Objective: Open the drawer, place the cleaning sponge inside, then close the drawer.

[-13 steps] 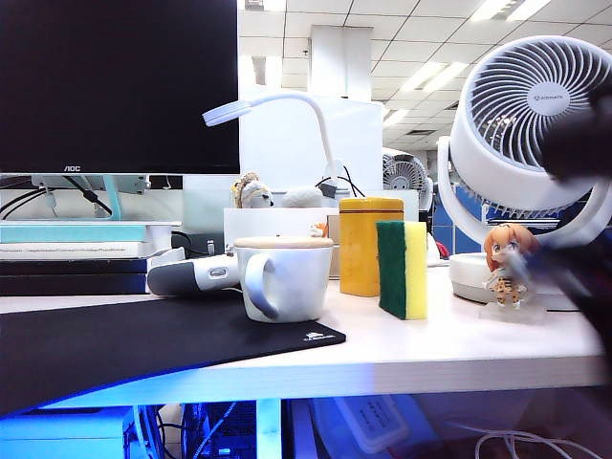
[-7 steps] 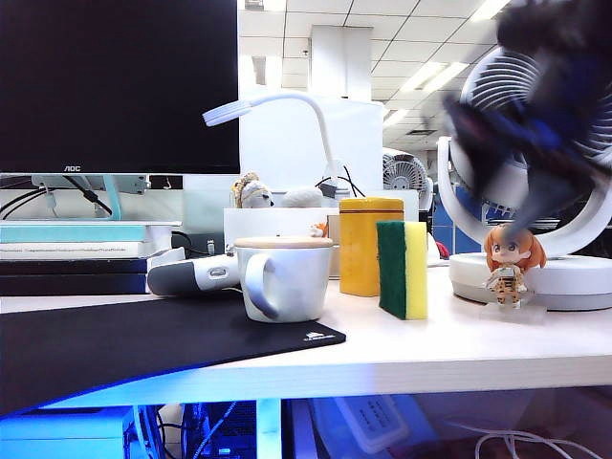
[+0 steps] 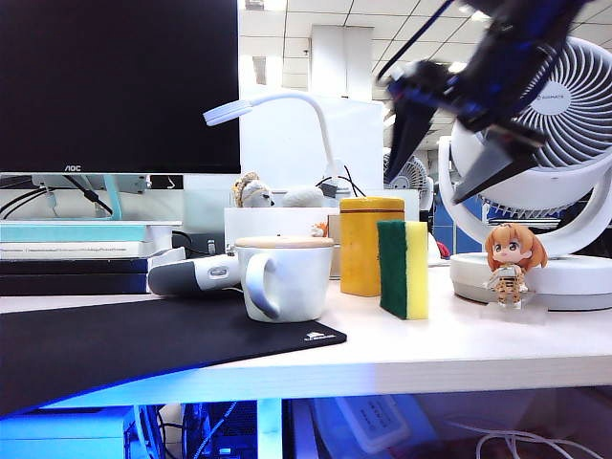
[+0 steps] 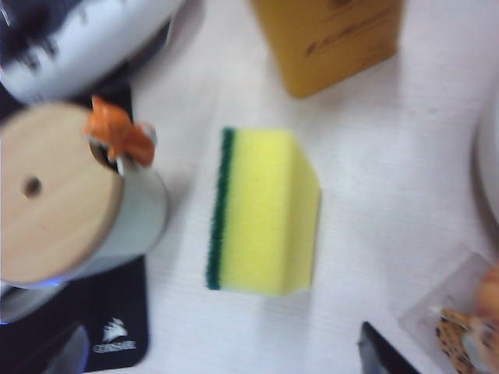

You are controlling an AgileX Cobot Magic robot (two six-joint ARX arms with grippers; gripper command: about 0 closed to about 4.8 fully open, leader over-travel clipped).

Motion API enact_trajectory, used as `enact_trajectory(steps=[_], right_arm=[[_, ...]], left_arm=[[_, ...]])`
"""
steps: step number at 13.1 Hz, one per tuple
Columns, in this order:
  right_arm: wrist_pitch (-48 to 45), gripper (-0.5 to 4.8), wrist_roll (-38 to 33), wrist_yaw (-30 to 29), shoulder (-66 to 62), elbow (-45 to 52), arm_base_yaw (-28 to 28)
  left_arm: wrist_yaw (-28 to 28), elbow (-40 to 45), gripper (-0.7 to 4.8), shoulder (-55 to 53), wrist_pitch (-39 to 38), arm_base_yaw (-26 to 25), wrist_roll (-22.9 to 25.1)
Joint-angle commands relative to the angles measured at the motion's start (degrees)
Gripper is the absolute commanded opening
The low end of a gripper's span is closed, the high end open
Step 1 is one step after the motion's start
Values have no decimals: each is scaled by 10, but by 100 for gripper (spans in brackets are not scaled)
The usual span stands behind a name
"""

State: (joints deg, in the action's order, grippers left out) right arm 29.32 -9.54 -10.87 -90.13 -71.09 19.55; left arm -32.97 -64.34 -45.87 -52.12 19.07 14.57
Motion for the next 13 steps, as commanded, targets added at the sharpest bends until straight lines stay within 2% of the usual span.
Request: enact_trajectory(steps=[1, 7, 8, 9, 10, 11, 13], right_arm=[[-37, 479, 21, 69, -28, -4, 22], [-101, 479, 19, 83, -102, -6, 22], [-102, 336, 21, 89, -104, -5, 21], [-103, 118, 22, 86, -103, -6, 22], [-103, 41, 24, 82, -103, -6, 22], [-102, -6, 26, 82, -102, -6, 21], [-92, -6, 38, 82, -87, -6, 22]], left_arm=[[-3, -2, -5, 1, 4, 0, 2], [-3, -2, -5, 1, 3, 0, 0], [-3, -2, -5, 1, 3, 0, 0], [-2, -2, -5, 1, 3, 0, 0], [-2, -2, -5, 1, 3, 0, 0], [-2, -2, -5, 1, 3, 0, 0], [-3, -2, -5, 1, 2, 0, 0]])
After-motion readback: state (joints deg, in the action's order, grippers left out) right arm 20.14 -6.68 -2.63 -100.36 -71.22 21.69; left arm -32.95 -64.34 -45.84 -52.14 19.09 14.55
